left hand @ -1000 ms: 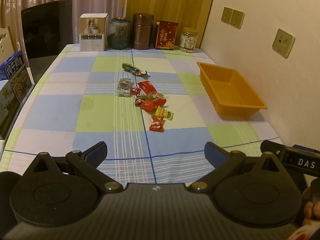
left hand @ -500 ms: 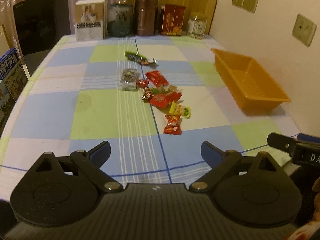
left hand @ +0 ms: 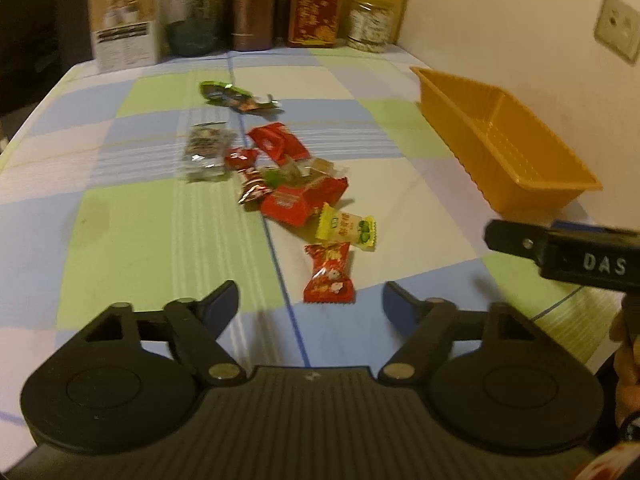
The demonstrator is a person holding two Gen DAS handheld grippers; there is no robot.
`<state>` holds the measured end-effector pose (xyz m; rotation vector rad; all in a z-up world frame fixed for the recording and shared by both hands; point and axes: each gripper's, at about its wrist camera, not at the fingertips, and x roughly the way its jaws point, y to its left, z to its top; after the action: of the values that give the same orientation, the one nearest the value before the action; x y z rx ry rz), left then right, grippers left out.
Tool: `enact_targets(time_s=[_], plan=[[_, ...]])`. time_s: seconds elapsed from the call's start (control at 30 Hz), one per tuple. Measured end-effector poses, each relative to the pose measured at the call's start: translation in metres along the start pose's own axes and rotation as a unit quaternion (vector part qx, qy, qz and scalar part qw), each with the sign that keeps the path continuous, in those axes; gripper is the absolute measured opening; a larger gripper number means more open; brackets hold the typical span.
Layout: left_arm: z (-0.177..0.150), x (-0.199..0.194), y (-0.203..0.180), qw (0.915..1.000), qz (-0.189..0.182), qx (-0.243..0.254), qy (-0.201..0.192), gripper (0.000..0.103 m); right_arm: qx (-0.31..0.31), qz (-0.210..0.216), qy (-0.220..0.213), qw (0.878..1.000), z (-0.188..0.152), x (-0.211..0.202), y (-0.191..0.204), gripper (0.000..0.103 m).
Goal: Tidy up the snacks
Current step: 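Grasp the small red candy packet with the left gripper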
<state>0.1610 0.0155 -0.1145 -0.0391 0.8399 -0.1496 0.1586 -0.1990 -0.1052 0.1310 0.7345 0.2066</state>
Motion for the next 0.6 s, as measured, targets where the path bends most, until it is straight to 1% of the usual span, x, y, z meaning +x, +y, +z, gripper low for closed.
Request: enact_targets(time_s=[0.07, 0.1, 0.17, 0.27, 0.37, 0.5, 0.6], plan=[[0.002, 0.009, -0.003, 0.9998, -0.007, 0.019, 0.002, 0.060, -0.003, 0.001, 0.001, 1.000, -0.001, 0.008, -0.001, 0.093], [0.003, 0.014, -0.004, 0.9997, -0.012, 0.020, 0.004, 0.057, -0.005, 0.001, 0.001, 1.000, -0.002, 0.011, 0.000, 0.093], [0.005, 0.023, -0.005, 0.9997, -0.018, 0.017, 0.009, 0.046, -0.007, 0.000, 0.004, 1.000, -0.004, 0.017, -0.001, 0.093], [0.007, 0.030, -0.008, 0.9993, -0.017, 0.033, -0.001, 0.037, -0.002, 0.011, 0.006, 1.000, -0.004, 0.021, -0.003, 0.092], [0.007, 0.037, -0.005, 0.9989, -0.013, 0.043, 0.010, 0.027, -0.006, 0.025, 0.006, 1.000, -0.004, 0.026, -0.001, 0.092], [0.005, 0.029, 0.010, 0.9995, -0.006, 0.031, 0.010, 0.026, -0.038, 0.048, 0.008, 0.998, -0.003, 0.033, 0.010, 0.092], [0.002, 0.019, 0.022, 0.9997, 0.003, 0.023, 0.005, 0.026, -0.077, 0.070, 0.009, 0.995, -0.001, 0.040, 0.022, 0.090]])
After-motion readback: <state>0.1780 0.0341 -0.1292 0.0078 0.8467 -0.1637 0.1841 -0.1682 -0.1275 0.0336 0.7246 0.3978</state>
